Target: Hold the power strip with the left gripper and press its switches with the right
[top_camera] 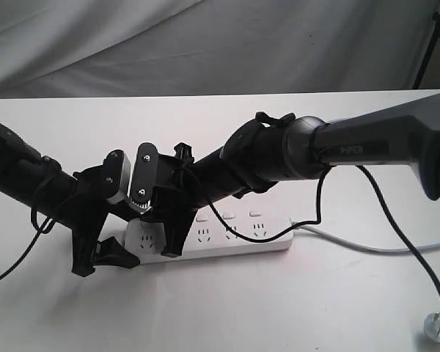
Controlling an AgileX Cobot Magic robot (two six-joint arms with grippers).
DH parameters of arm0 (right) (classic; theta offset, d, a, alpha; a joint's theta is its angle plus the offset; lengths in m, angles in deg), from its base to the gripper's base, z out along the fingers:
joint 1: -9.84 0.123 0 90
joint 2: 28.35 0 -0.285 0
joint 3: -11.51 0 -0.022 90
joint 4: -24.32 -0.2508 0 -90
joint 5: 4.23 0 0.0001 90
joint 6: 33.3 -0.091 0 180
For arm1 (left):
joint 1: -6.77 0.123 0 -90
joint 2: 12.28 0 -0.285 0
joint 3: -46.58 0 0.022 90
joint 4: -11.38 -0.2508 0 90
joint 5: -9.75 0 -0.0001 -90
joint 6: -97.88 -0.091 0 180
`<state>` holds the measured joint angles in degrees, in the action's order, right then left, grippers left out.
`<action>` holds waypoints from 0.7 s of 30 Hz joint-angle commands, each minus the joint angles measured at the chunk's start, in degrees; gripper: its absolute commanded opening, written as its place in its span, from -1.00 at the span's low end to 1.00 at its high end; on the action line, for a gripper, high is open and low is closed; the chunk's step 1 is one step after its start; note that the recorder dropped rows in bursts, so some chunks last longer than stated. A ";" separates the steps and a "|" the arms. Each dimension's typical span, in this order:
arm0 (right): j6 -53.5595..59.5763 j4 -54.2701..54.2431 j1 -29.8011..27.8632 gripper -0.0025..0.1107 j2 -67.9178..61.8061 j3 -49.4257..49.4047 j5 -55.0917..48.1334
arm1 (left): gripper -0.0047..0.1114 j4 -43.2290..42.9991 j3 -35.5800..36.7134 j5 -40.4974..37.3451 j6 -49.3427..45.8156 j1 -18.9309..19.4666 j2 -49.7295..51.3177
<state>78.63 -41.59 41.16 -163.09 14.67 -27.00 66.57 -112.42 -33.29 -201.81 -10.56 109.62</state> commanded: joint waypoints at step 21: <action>0.54 2.45 1.31 -0.47 -4.12 -1.34 -1.65 | 0.03 -0.05 0.21 -0.25 -0.15 -0.29 -0.03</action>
<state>78.72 -42.73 41.90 -164.10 14.79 -27.66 66.57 -112.42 -33.29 -201.68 -10.56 109.62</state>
